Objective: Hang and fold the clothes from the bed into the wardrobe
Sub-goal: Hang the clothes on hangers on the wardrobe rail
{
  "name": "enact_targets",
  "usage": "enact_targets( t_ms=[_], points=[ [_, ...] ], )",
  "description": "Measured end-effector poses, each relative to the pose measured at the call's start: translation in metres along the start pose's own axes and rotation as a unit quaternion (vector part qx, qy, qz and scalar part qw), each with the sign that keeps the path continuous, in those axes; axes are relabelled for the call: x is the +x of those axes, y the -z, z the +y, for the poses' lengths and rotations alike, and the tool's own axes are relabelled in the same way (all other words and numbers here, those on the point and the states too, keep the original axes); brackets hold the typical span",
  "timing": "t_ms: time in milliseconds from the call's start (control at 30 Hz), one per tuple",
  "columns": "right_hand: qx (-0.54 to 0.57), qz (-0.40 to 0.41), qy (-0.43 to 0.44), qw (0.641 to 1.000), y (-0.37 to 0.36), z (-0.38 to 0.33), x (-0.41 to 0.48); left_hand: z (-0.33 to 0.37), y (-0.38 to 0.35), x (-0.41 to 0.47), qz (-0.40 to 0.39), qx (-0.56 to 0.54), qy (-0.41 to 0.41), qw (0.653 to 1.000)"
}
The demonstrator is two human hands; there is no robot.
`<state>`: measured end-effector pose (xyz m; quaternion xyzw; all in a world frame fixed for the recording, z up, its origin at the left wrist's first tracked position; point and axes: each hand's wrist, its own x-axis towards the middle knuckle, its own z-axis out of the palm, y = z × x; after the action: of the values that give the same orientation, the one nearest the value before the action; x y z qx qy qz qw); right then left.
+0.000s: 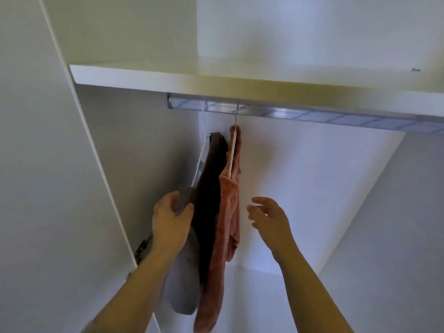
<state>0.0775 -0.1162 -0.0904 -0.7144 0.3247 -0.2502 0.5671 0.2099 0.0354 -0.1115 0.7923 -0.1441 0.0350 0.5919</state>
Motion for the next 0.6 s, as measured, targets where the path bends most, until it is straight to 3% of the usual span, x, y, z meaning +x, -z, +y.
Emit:
enact_targets(
  t_ms=[300, 600],
  points=[
    [-0.066, 0.023, -0.043, 0.997, 0.001, 0.018, -0.048, -0.019, 0.024, -0.036, -0.095, -0.074, 0.009, 0.993],
    [-0.058, -0.02, -0.007, 0.998, 0.021, 0.013, -0.075, 0.004, 0.025, -0.087, -0.112, -0.062, -0.022, 0.992]
  ],
)
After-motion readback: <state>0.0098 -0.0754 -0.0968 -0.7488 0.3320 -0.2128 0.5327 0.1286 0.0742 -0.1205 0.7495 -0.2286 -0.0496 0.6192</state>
